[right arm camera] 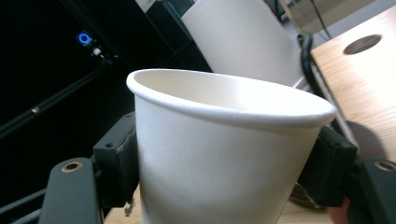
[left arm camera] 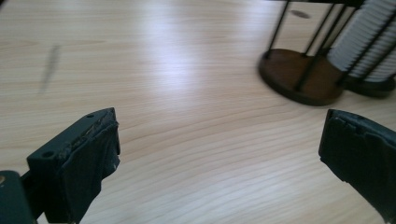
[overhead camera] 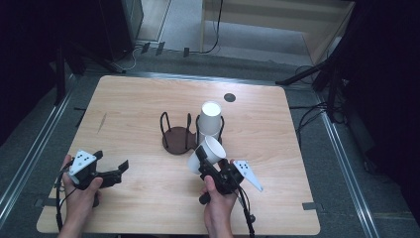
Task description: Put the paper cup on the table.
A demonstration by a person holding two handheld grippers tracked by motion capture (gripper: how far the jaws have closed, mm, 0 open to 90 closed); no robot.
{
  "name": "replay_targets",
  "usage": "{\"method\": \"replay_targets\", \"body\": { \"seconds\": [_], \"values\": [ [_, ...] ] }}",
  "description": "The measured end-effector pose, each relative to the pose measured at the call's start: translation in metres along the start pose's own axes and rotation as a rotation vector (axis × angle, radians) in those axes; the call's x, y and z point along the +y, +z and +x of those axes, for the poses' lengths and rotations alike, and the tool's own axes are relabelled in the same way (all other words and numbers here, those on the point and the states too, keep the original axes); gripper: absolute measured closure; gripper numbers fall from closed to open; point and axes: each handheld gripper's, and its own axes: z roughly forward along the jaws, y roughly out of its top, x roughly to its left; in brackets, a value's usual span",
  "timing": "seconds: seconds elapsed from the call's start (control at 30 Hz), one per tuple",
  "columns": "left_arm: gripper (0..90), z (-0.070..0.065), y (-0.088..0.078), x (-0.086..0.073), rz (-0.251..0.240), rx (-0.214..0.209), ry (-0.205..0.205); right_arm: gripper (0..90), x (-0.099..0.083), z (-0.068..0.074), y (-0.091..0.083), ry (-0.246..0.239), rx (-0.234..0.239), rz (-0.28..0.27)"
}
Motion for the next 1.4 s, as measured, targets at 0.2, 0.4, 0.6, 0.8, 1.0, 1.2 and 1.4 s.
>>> {"method": "replay_targets", "body": {
  "seconds": [0.2, 0.4, 0.6, 0.8, 1.0, 1.2, 1.4],
  "values": [
    [0.0, 0.018, 0.0, -0.008, 0.025, 0.026, -0.01, 26.0, 0.004, -0.003, -0.002, -0.075, -0.001, -0.052],
    [0.0, 0.021, 0.0, -0.014, 0.003, 0.021, -0.017, 25.8, 0.013, -0.012, -0.003, -0.255, -0.053, -0.061],
    [0.0, 0.02, 0.0, -0.015, -0.007, 0.02, -0.008, 26.7, 0.024, -0.019, -0.009, -0.306, -0.051, -0.092],
    [0.0, 0.02, -0.001, -0.016, -0.019, -0.017, -0.019, 26.8, 0.041, -0.035, -0.015, -0.367, -0.108, -0.135],
    [0.0, 0.021, -0.002, -0.016, -0.034, -0.012, -0.022, 26.9, 0.054, -0.049, -0.015, -0.411, -0.159, -0.158],
    [0.0, 0.023, -0.003, -0.017, -0.045, -0.014, -0.048, 26.9, 0.066, -0.064, -0.009, -0.431, -0.186, -0.174],
    [0.0, 0.022, -0.003, -0.017, -0.042, -0.037, -0.037, 26.9, 0.076, -0.078, 0.003, -0.439, -0.198, -0.191]
  ]
}}
